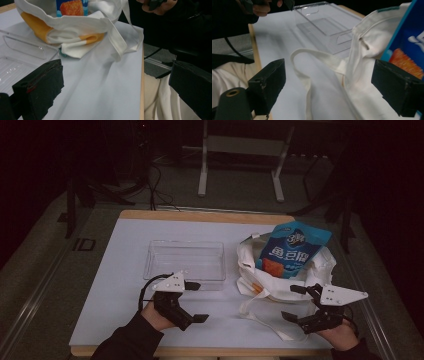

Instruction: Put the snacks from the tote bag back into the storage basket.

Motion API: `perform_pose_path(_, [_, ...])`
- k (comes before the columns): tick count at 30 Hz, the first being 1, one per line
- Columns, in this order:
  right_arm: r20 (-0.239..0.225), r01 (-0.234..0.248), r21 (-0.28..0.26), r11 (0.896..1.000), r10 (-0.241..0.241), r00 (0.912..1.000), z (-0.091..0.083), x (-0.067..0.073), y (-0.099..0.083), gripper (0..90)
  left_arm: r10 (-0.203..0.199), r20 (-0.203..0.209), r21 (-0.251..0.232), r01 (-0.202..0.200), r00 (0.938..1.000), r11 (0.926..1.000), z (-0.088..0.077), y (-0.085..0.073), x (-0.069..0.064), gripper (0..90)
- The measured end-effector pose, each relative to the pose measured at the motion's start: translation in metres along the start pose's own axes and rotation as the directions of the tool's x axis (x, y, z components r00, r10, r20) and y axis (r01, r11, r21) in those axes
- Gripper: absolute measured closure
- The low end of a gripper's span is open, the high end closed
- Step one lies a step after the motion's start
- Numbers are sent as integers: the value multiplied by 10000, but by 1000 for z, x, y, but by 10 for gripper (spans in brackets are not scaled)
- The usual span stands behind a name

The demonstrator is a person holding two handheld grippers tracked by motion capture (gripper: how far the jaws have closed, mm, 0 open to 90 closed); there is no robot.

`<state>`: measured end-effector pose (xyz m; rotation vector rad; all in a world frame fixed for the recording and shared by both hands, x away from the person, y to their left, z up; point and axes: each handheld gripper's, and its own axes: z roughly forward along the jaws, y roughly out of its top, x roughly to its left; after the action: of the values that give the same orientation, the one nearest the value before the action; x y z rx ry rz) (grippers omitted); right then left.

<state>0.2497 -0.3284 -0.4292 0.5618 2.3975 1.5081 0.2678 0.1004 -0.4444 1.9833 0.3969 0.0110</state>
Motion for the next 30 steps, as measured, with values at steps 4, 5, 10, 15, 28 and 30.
perform_pose_path(4, [31, 76, -138, 9999, -76, 10000, -6, -3, 4, 119, 129, 166, -74, -128, 9998, 9999, 7, 11, 2, 0])
perform_pose_path(5, [21, 109, -130, 9999, -109, 9999, -7, -3, 6, 119, 192, 216, -93, -190, 9996, 9998, 9, 15, 2, 0])
perform_pose_path(10, [111, 227, -411, 9989, -223, 9997, -15, -8, 14, 120, 662, 226, -179, -658, 9975, 9977, 19, 36, 5, 0])
perform_pose_path(15, [249, 408, -532, 9977, -395, 9989, -20, -11, 20, 129, 1078, 301, -129, -1075, 9937, 9941, 31, 56, 5, 0])
perform_pose_path(28, [589, 466, -601, 9971, -431, 9973, -30, -27, 24, 137, 1599, 321, -483, -1583, 9866, 9862, 59, 96, 17, 0])
perform_pose_path(30, [690, 594, -577, 9966, -554, 9961, -31, -30, 24, 146, 1701, 265, -595, -1683, 9851, 9839, 65, 103, 21, 0])
